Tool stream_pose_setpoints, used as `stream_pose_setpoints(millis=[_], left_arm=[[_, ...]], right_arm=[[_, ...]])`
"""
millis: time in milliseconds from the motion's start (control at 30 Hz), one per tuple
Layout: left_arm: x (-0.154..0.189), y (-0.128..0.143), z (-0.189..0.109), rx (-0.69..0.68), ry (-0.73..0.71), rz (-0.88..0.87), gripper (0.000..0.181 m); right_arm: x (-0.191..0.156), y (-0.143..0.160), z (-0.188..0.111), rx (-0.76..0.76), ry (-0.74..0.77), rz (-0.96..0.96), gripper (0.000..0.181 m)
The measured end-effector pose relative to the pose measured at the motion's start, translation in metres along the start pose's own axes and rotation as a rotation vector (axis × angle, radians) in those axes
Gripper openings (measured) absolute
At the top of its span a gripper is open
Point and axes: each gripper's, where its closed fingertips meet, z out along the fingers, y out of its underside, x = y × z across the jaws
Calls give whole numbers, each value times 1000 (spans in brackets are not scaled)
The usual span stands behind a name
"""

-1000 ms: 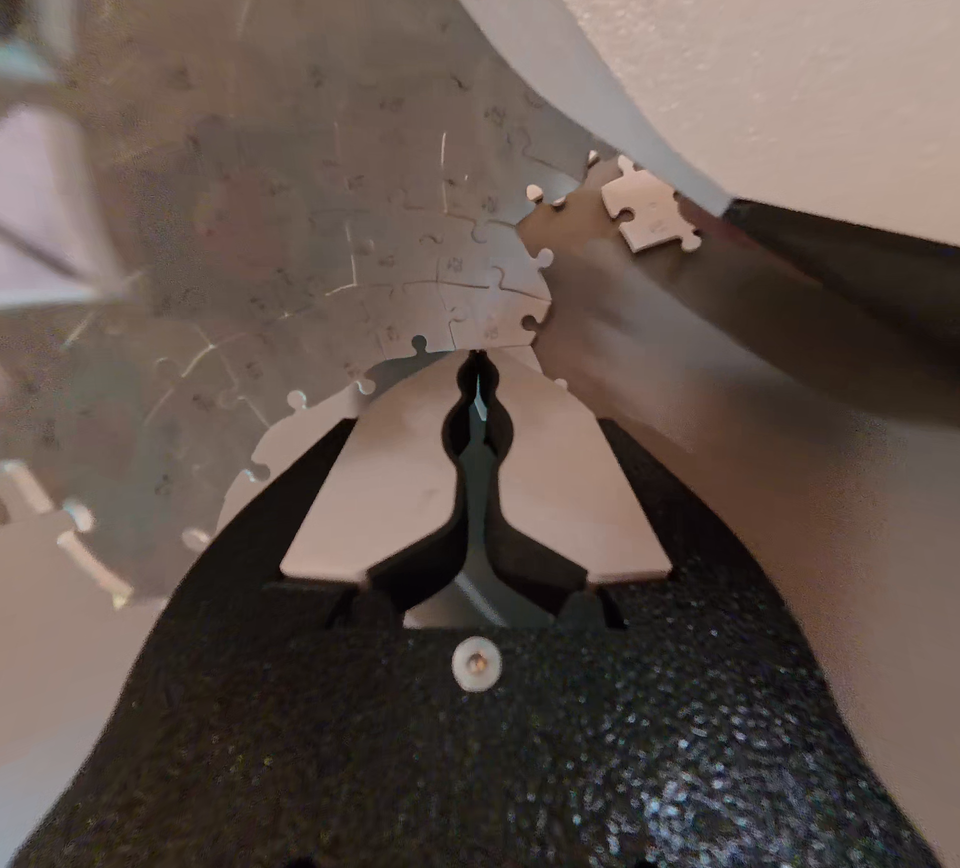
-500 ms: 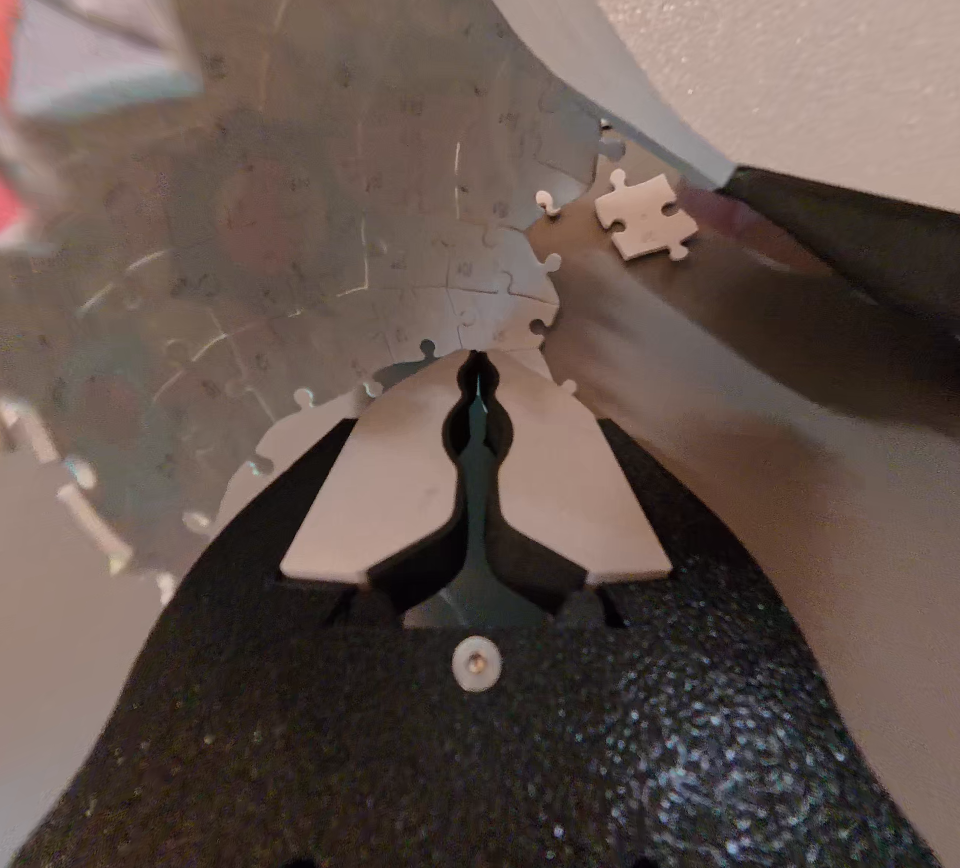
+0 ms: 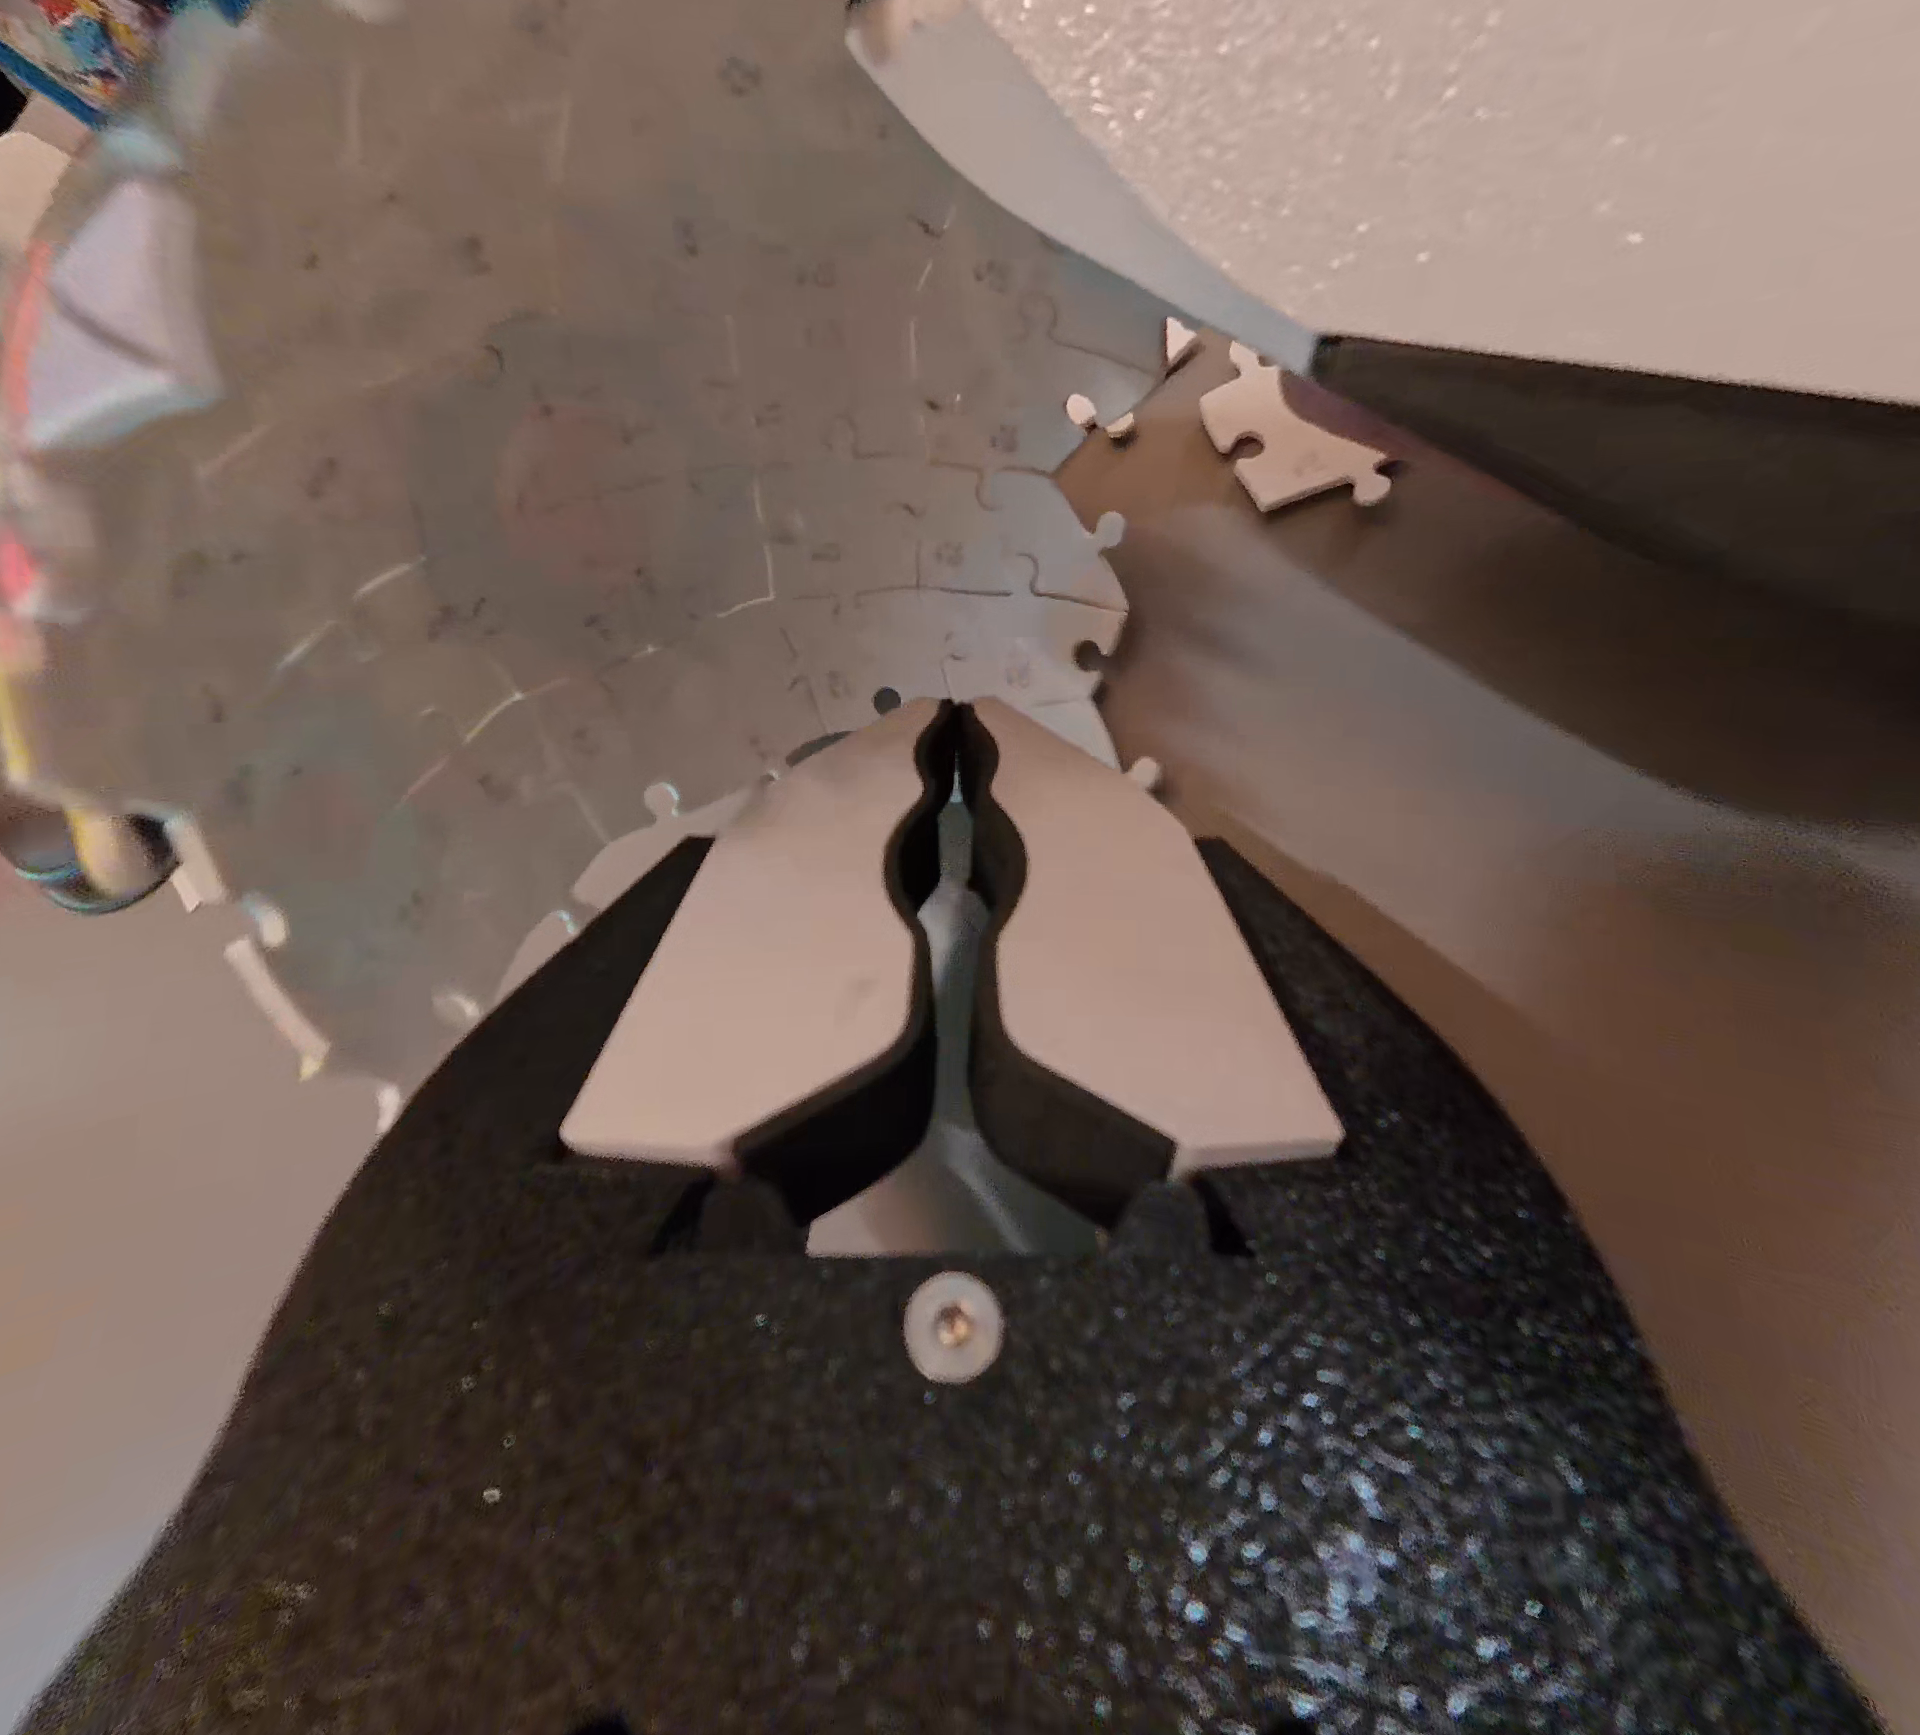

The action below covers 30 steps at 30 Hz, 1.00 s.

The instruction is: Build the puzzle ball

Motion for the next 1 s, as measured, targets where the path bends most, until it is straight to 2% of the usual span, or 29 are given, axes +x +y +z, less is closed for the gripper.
stream_pose_setpoints(millis=[400, 533, 667, 800, 1000], left_arm=[[6, 3, 10, -87, 77, -68, 0], [6, 2, 9, -41, 72, -11, 0], [1, -9, -7, 81, 62, -35, 0], [-7, -1, -10, 27, 16, 31, 0], [10, -2, -2, 7, 89, 79, 0]], right_arm=[[0, 1, 0, -2, -5, 10, 3], [0, 1, 0, -4, 0, 9, 2], [0, 1, 0, -6, 0, 7, 3], [0, 0, 0, -3, 0, 7, 2], [0, 0, 0, -3, 0, 6, 2]])
